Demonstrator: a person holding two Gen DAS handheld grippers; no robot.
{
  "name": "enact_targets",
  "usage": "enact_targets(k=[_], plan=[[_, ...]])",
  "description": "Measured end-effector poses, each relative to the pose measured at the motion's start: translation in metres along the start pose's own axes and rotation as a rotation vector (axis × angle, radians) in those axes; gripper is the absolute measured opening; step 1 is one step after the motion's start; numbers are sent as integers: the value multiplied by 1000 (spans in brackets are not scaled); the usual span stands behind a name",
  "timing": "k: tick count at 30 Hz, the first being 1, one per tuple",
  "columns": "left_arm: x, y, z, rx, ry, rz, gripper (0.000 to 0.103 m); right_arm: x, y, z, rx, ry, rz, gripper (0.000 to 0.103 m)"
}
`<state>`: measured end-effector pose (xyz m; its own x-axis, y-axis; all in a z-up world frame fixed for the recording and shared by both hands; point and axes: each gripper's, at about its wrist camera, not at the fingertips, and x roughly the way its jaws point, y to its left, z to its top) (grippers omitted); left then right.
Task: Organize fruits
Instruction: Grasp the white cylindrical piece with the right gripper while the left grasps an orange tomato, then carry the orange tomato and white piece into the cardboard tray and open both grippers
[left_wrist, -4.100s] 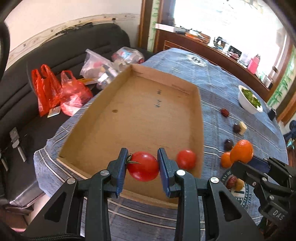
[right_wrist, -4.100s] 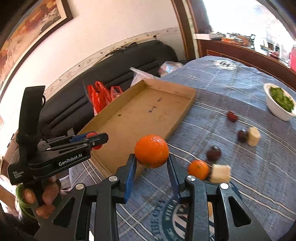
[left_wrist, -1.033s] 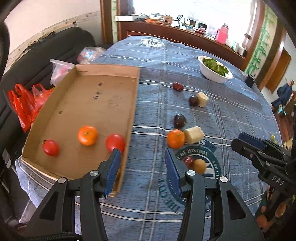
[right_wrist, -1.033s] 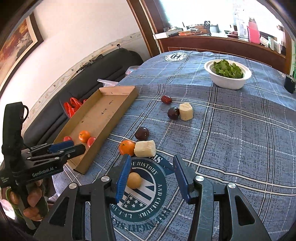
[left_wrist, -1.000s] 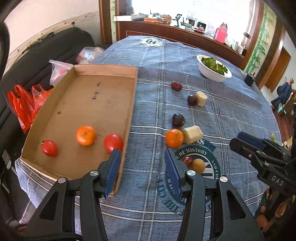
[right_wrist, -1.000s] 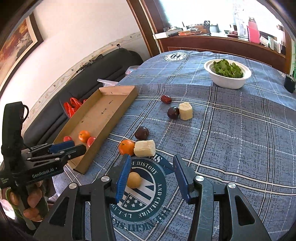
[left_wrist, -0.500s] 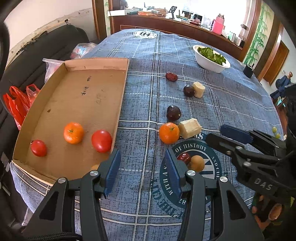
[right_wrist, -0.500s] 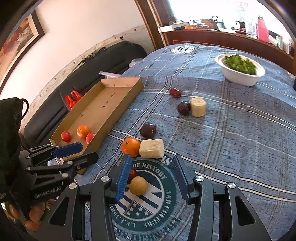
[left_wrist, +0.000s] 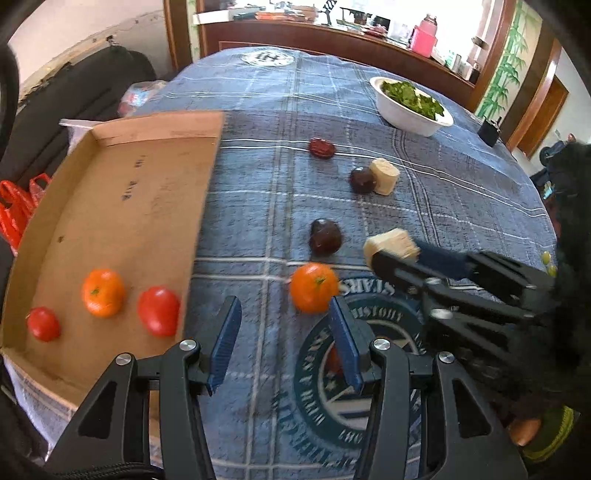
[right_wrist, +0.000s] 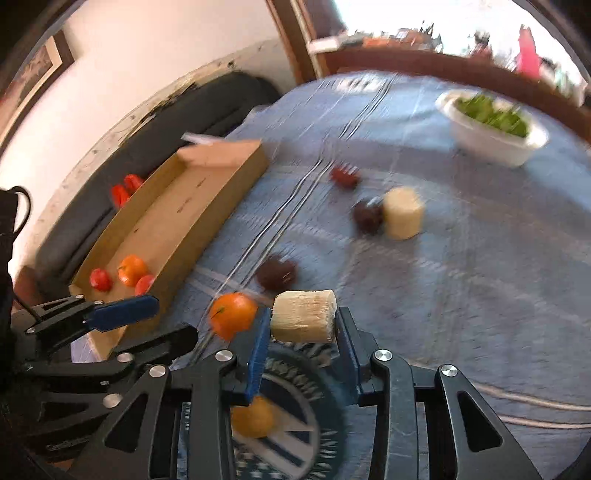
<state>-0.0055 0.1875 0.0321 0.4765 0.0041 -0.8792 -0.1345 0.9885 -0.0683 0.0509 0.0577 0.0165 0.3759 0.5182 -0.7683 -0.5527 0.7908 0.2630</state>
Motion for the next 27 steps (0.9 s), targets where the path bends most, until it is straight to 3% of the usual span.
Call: enact_targets(k=[7, 10, 11, 12, 27], plan=[[37, -15, 9, 11, 62, -22, 52, -33, -26, 8, 71, -72, -9, 36], [42, -15, 9, -8, 30, -4, 46, -43, -32, 8, 87, -90, -12, 36], [41, -14, 10, -12, 24, 5, 35, -47, -34, 7, 89, -93, -11, 36], [41, -13, 10, -17, 22, 4, 31, -50, -35, 6, 92, -99, -12, 36], [-7, 4, 9, -48, -79, 41, 31, -71, -14, 8, 70, -138, 18, 36]])
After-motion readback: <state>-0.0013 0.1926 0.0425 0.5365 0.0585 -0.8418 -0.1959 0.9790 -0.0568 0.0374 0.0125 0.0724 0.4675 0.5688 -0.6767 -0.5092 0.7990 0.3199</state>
